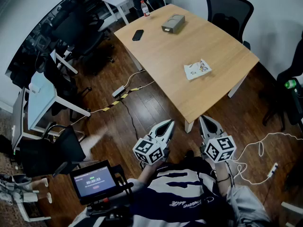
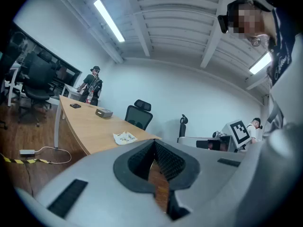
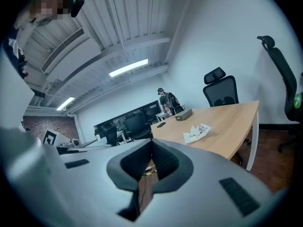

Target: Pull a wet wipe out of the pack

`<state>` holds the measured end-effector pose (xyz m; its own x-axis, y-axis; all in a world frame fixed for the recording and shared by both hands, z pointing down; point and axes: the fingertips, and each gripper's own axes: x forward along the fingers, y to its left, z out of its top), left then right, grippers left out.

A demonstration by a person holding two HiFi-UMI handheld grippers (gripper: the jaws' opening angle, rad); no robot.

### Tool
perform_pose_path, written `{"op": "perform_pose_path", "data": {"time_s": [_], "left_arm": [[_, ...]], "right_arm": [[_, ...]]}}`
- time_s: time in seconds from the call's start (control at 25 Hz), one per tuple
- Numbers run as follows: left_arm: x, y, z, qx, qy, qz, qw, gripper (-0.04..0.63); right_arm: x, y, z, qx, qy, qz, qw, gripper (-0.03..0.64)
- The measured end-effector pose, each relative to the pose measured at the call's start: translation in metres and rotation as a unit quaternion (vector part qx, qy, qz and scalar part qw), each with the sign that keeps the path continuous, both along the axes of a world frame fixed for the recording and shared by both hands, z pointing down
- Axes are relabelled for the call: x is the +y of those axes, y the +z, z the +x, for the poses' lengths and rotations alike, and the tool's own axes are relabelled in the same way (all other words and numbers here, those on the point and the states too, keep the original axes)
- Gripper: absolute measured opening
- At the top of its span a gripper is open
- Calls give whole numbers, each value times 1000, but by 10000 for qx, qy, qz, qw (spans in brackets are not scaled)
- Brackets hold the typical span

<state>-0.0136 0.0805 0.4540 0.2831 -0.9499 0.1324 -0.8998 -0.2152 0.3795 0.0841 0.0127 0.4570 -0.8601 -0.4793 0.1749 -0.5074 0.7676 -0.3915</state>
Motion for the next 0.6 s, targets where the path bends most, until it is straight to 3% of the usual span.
{"op": "perform_pose_path", "data": {"time_s": [0.4,0.6], "left_arm": [[-66,20,-17,-35,-159,-337,9993,3],[-110,36,-25,-6,101,-470,9988,3]], "right_arm": [[-68,32,-10,151,-131,-309,9993,-5],[-99,48,-12,295,40,-393,9988,-5]]}}
